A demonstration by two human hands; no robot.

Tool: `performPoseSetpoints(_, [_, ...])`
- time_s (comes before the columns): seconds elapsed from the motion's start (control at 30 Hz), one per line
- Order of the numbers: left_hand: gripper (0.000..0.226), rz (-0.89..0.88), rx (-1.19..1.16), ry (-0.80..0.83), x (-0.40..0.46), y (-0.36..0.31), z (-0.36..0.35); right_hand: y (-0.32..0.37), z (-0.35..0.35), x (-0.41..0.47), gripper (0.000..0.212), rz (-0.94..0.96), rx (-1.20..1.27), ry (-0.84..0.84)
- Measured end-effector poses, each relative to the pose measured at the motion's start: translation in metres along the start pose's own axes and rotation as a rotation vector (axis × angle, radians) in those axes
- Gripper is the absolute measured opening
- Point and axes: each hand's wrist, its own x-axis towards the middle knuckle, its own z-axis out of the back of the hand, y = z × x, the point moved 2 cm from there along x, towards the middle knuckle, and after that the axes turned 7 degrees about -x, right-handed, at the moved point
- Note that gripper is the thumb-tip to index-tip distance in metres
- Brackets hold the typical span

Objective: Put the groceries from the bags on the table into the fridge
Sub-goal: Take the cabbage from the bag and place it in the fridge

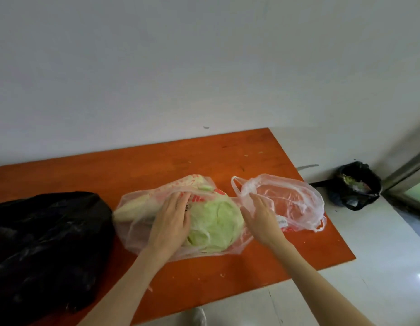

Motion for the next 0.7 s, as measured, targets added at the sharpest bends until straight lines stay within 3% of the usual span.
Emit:
performPoseSetpoints(0.1, [0.049, -0.042, 0.000, 0.077, 0.031, 0.004, 0.004, 0.004, -0.005, 0.023, 0.053, -0.025, -0.016, 0.030])
performPoseSetpoints(0.3, [0.054, -0.051, 0.050, 0.271, 0.081, 0.021, -0.006, -0.011, -0.024, 0.050, 0.053, 0.026, 0.214, 0.215])
performPoseSetpoints(0.43, [0.068, -0.056, 0.102, 0.603, 0.101, 0.026, -0.010, -0.015, -0.024, 0.053, 0.032, -0.043, 0.279, 0.258])
performPoseSetpoints(0.53, [0.073, 0.047, 0.059, 0.883, 0.111, 0.026, -0.005, -0.020, -0.023, 0.053, 0.048, -0.016, 0.331, 0.310])
performPoseSetpoints(0.6, [0.067, 0.047, -0.003, 0.971, 0.113, 0.025, -0.002, -0.025, -0.024, 0.052, 0.047, -0.005, 0.344, 0.328])
performPoseSetpoints(0.7, [0.063, 0.083, -0.050, 0.994, 0.104, 0.033, -0.005, -0.029, -0.023, 0.052, 0.025, -0.006, 0.430, 0.252])
